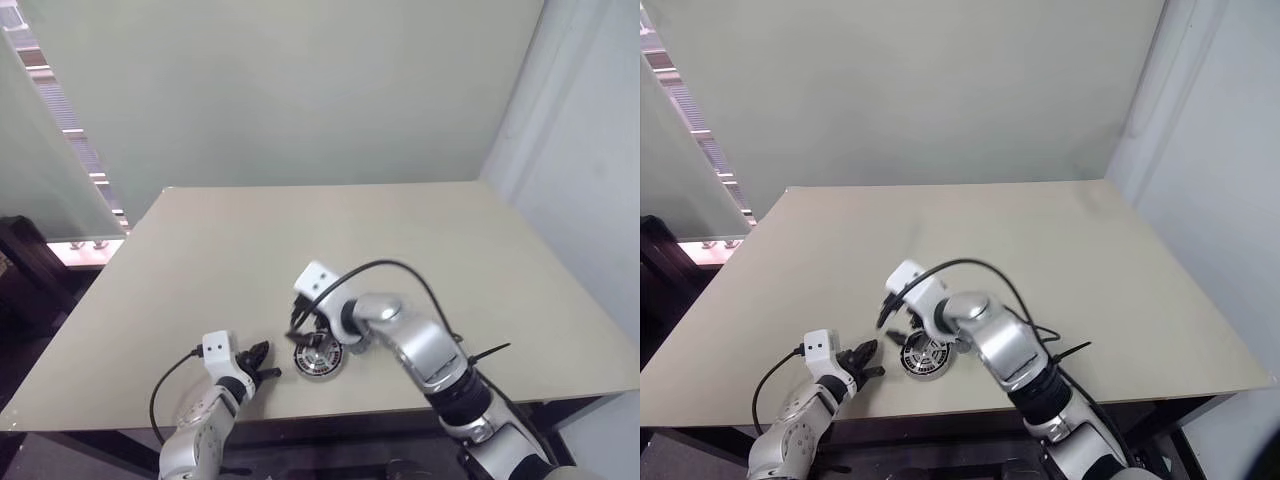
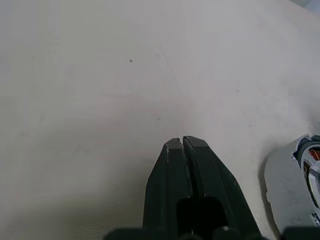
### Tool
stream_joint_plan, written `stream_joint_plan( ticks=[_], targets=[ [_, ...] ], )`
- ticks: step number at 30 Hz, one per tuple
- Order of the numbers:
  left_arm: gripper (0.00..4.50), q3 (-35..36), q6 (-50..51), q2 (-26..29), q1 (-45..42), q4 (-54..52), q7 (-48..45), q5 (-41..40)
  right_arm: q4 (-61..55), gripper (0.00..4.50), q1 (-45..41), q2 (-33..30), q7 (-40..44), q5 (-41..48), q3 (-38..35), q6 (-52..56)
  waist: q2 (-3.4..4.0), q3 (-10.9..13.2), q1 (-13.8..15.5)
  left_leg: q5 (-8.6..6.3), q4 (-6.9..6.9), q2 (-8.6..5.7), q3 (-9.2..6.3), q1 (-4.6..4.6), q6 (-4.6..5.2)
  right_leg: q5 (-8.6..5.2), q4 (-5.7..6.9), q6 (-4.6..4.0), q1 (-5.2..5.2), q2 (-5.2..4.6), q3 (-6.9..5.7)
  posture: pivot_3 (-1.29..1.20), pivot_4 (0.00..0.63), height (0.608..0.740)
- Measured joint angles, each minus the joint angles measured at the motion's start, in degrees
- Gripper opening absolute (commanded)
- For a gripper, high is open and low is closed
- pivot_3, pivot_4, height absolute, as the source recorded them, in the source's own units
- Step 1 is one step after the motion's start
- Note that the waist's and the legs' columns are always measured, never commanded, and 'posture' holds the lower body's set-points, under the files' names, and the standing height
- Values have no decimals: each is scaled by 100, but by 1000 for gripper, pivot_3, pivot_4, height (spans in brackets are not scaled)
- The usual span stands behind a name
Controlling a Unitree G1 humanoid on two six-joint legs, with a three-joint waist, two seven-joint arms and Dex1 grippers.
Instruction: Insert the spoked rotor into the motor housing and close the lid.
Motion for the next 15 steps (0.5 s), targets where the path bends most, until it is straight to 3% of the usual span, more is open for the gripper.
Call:
stream_joint_plan(
  ticks=[6, 11, 15],
  targets=[
    [0, -2, 16, 101, -7, -2, -132, -10, 196, 4476, -162, -817, -179, -88, -513, -371, 0, 0, -3, -1, -25, 0, 5, 2, 4, 2, -1, -1, -7, 0, 3, 0, 0, 740],
    [0, 31, 102, 392, -19, -93, -305, -15, 817, 4476, -161, -1848, -161, -616, -182, -860, 2, 1, -2, 0, -39, -1, 12, 1, 4, 1, -5, -2, -11, -1, 9, 0, 0, 740],
    [0, 27, 237, 546, -25, -288, -418, -99, 893, 4476, 20, -2123, 153, -793, 226, -1004, 2, 1, -7, -1, -47, 3, 16, 7, 6, 1, -6, -2, -12, 2, 14, 0, 0, 740]
  ],
)
